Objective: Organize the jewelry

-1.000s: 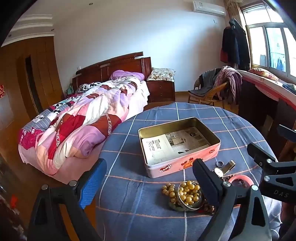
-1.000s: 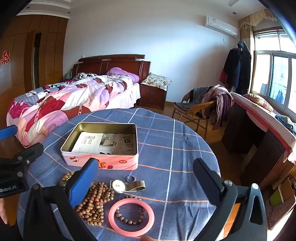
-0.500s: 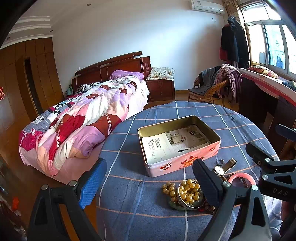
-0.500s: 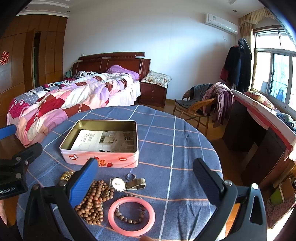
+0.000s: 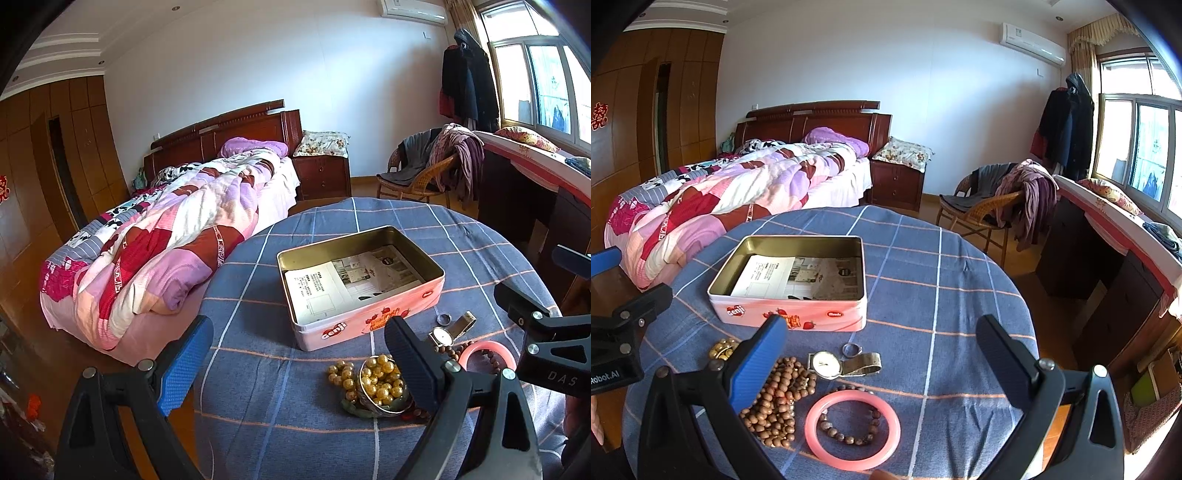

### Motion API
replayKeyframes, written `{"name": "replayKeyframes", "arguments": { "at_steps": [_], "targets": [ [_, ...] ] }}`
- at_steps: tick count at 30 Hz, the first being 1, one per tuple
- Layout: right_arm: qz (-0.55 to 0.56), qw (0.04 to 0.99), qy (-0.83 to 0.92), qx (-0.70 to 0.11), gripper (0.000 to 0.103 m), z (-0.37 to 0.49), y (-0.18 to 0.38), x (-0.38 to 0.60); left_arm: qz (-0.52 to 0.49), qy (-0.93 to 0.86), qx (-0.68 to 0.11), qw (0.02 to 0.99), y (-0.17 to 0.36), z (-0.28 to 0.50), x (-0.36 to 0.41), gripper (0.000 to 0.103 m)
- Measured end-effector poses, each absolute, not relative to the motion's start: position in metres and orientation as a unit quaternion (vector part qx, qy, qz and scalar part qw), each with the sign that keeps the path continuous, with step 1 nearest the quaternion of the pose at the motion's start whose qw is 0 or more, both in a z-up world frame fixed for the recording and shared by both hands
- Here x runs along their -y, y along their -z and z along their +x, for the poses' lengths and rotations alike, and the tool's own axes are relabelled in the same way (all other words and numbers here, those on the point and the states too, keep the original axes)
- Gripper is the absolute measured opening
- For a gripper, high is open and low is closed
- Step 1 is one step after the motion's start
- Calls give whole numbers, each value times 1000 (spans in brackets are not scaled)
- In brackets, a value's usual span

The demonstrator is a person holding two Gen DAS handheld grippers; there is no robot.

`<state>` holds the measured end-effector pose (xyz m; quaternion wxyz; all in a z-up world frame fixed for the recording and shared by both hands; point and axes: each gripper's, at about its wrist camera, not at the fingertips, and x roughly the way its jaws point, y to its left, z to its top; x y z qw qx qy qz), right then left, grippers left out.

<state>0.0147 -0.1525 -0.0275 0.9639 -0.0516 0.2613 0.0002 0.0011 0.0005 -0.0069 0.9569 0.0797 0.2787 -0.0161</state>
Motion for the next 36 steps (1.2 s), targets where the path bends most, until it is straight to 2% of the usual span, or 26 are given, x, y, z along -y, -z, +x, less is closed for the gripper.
{"name": "replayKeyframes", "arguments": {
  "at_steps": [36],
  "targets": [
    [-51,963,-1,-265,103,16,28,153,90,16,-285,954,13,3,1,94]
  ]
}}
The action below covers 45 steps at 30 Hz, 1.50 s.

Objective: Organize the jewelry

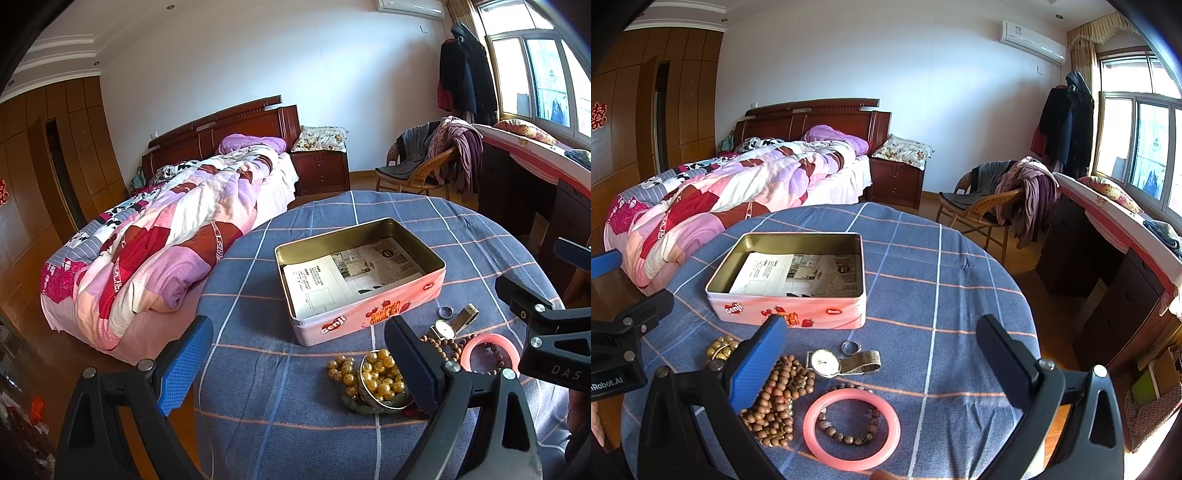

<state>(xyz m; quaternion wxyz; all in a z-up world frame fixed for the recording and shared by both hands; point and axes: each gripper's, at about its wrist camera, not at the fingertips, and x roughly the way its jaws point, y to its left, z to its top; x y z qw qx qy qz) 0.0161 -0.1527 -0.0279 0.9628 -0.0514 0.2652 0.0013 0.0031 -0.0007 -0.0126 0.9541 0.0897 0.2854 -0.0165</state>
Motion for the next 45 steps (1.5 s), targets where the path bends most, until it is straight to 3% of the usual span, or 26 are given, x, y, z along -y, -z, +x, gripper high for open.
{"name": "replayKeyframes", "arguments": {
  "at_steps": [12,25,29,34,36,40,42,45],
  "targets": [
    [-52,962,0,-267,103,17,30,153,95,15,-297,950,21,7,4,94],
    [-66,953,15,-296,103,7,78,178,100,4,-337,936,57,14,-3,94],
    [-52,949,9,-309,103,7,82,188,96,16,-351,931,64,14,-1,69],
    [-52,949,7,-311,103,6,80,186,97,47,-360,927,72,13,12,60],
    [-56,949,7,-310,103,4,79,185,96,60,-364,925,74,15,16,49],
    [-57,947,4,-315,103,8,81,184,92,86,-373,919,81,17,23,36],
    [-55,946,1,-320,99,8,81,185,92,103,-377,916,87,18,27,22],
    [-54,943,-4,-328,95,10,83,187,86,120,-379,913,89,20,29,11]
  ]
}}
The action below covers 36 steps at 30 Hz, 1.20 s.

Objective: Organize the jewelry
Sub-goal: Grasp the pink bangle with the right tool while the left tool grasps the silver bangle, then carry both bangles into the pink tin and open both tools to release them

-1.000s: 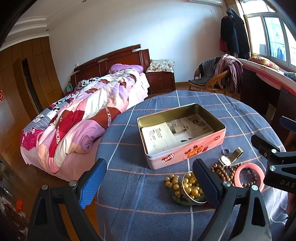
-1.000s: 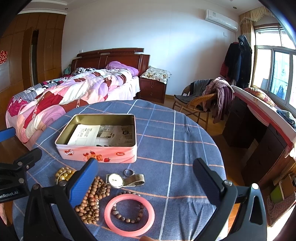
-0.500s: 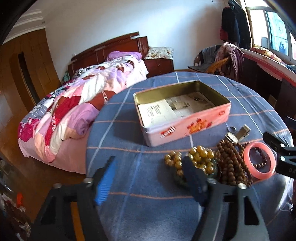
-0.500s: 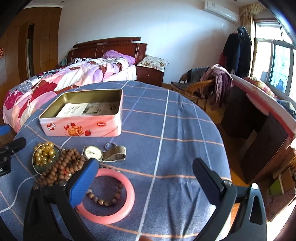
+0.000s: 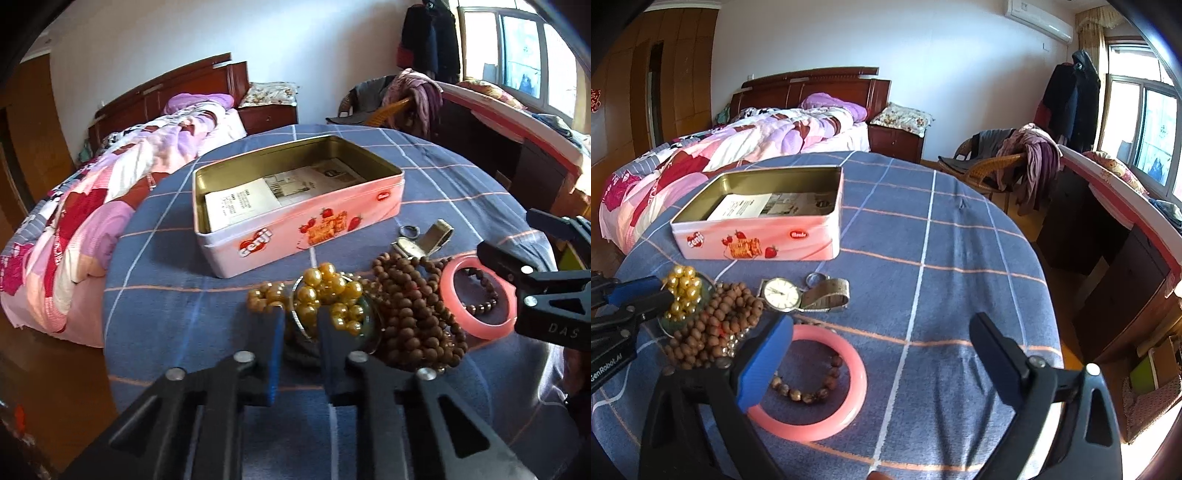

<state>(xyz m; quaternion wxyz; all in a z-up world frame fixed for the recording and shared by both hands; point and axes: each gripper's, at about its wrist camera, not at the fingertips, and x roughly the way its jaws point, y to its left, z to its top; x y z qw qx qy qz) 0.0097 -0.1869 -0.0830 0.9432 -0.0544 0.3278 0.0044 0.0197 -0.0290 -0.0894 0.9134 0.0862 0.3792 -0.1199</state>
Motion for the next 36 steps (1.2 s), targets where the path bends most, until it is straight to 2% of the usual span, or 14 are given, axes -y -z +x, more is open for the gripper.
{"name": "replayKeyframes", "arguments": {
  "at_steps": [3,7,13,15,16,18,26,36],
  "targets": [
    [-54,940,-13,-336,89,12,85,185,63,139,-379,913,87,23,22,6],
    [-61,933,-24,-355,82,15,90,184,49,145,-375,914,83,24,16,3],
    [-73,920,-39,-384,60,21,100,184,48,143,-350,925,64,19,10,3],
    [-80,914,-49,-394,45,22,105,182,47,144,-345,926,60,18,9,3],
    [-77,915,-53,-394,43,21,104,183,47,143,-343,927,59,17,8,3],
    [-82,914,-63,-392,19,19,105,181,51,142,-338,929,56,16,7,3],
    [-85,926,-70,-362,13,12,90,182,48,140,-322,935,43,17,2,3],
    [-59,938,-86,-330,13,21,60,184,60,133,-302,942,27,27,1,3]
  ]
}}
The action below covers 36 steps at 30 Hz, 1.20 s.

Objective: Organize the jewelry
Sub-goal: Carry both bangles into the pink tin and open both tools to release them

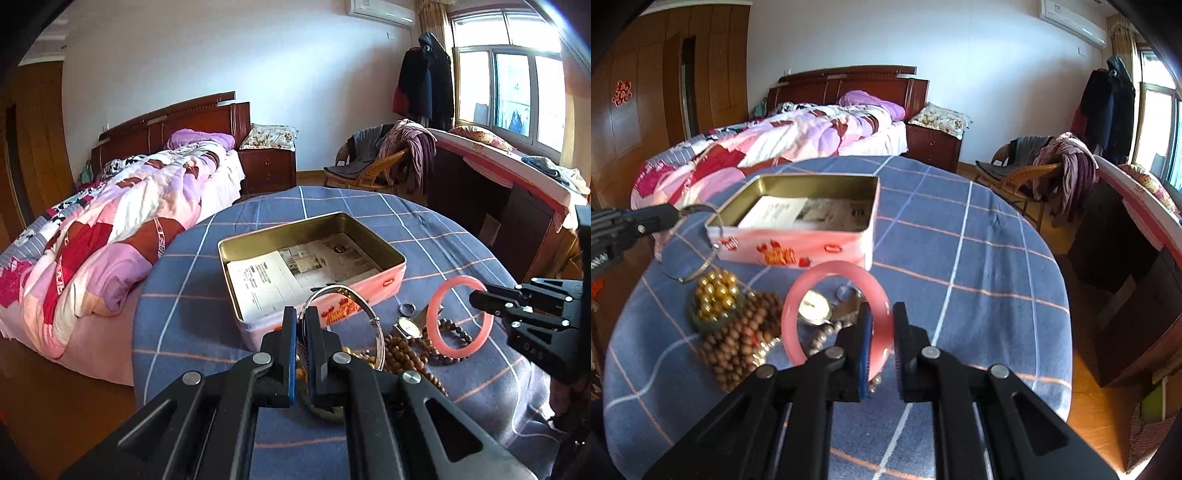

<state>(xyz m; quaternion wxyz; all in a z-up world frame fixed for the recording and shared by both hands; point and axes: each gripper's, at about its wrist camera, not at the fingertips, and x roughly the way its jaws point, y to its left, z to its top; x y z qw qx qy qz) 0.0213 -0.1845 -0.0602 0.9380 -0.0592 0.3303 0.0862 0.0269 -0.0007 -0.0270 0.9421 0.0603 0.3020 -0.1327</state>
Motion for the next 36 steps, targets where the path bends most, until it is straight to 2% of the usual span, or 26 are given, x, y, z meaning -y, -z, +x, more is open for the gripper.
{"name": "replayKeyframes", "arguments": {
  "at_steps": [21,36],
  "targets": [
    [-39,942,-119,-312,13,72,25,161,98,112,-296,943,22,73,3,3],
    [-48,936,-115,-329,13,117,27,146,110,103,-304,941,24,116,6,3]
  ]
}}
